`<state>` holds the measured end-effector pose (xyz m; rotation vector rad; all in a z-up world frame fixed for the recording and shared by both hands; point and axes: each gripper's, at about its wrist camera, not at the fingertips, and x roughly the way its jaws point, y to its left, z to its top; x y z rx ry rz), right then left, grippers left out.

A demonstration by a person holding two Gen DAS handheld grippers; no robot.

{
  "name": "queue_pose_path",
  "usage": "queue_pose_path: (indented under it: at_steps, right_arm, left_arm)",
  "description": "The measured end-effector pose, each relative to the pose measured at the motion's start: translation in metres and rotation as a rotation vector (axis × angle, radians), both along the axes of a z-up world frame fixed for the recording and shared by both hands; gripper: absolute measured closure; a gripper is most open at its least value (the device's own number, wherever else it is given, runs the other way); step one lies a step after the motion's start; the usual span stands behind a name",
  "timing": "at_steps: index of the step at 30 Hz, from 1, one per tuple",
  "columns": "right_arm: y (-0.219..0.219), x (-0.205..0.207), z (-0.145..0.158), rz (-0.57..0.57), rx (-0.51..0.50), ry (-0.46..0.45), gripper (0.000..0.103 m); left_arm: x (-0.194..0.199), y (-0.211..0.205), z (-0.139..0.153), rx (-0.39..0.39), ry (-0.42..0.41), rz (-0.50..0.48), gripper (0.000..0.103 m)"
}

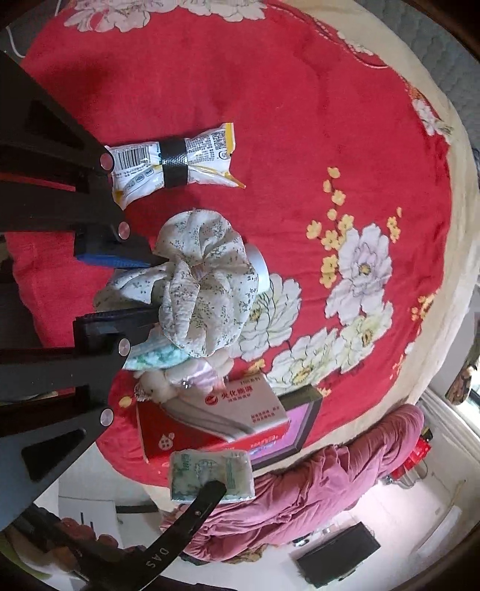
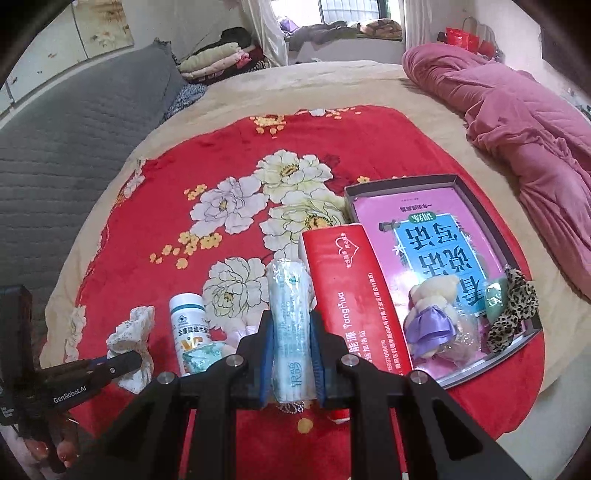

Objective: Organize soft objects
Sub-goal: 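Carry the floral scrunchie and clear tube pack over the pink book box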

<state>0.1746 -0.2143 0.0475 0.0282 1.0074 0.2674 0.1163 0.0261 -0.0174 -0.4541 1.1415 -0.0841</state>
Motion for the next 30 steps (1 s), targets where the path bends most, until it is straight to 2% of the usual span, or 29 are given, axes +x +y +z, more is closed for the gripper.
queue_pose_path:
  at_steps: [18, 30]
  right_arm:
    - [-0.031, -0.024, 0.044, -0.028, 0.062, -0.089, 0.084]
    - [-0.070, -0.033, 0.064, -0.082, 0.068, -0.151, 0.084]
  left_arm:
    - [-0.014, -0.053, 0.072, 0.056, -0.132, -0.100, 0.084]
    - [-0.005, -0.106, 0.101, 0.080, -0.184, -0.182, 0.084]
